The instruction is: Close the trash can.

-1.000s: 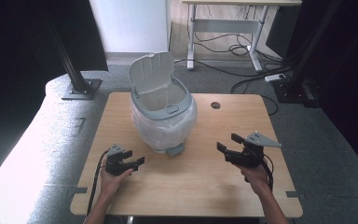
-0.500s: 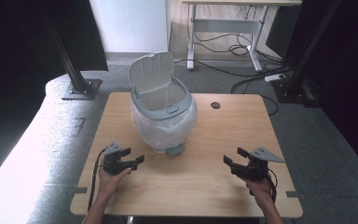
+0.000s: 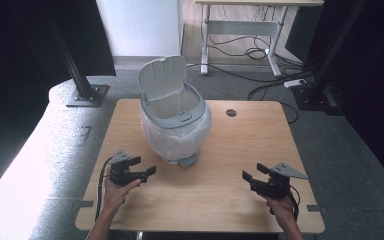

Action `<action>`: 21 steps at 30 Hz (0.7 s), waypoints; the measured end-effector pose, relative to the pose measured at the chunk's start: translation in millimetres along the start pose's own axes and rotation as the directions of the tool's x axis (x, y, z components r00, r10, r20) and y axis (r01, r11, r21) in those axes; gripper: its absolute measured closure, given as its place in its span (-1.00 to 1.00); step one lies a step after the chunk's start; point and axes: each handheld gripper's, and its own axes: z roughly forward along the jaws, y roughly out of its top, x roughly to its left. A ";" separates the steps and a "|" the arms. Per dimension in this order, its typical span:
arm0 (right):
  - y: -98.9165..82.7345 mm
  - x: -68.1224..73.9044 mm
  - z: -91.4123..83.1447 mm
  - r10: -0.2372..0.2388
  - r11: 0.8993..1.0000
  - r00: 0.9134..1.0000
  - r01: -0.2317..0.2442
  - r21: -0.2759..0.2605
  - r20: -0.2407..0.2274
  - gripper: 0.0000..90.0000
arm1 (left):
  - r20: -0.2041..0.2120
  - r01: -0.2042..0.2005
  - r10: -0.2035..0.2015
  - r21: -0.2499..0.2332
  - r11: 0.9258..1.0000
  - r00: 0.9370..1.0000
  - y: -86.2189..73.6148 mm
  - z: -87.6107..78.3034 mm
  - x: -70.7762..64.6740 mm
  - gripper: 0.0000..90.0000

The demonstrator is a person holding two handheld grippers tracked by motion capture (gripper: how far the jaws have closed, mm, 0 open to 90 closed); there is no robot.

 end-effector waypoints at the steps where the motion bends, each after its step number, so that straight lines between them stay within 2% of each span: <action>1: -0.9 -0.1 0.0 -0.001 1.000 1.000 0.001 0.002 0.000 -0.40 | 0.003 -0.003 0.003 -0.005 1.000 1.000 2.6 -1.6 -1.0 -0.62; 3: -2.4 -0.5 0.0 0.002 1.000 1.000 -0.002 0.006 -0.001 -0.40 | 0.010 -0.015 0.016 -0.016 1.000 1.000 11.9 -6.4 -3.8 -0.62; 7: -4.8 -2.7 -0.6 0.004 1.000 1.000 -0.004 0.013 0.003 -0.40 | 0.035 -0.007 0.009 -0.044 0.999 0.999 21.7 -11.1 -5.1 -0.62; 10: -6.6 -4.9 -1.2 0.006 1.000 1.000 -0.006 0.017 0.010 -0.40 | 0.025 -0.029 0.030 -0.063 0.998 0.999 35.5 -17.4 -7.4 -0.62; 14: -9.4 -7.3 -0.8 0.014 1.000 1.000 -0.015 0.027 0.018 -0.40 | 0.031 -0.027 0.030 -0.085 0.996 0.999 45.1 -22.4 -7.7 -0.62; 15: -10.3 -7.6 -0.3 0.014 0.999 1.000 -0.014 0.032 0.019 -0.41 | 0.031 -0.029 0.032 -0.099 0.995 0.999 52.8 -25.8 -8.0 -0.62; 18: -12.0 -7.5 1.3 0.013 0.999 1.000 -0.013 0.039 0.020 -0.41 | 0.033 -0.030 0.034 -0.112 0.993 0.999 58.7 -28.7 -8.5 -0.62; 21: -12.8 -6.5 2.5 0.014 0.999 1.000 -0.014 0.046 0.012 -0.41 | 0.039 -0.031 0.036 -0.136 0.990 0.999 71.7 -33.7 -9.1 -0.62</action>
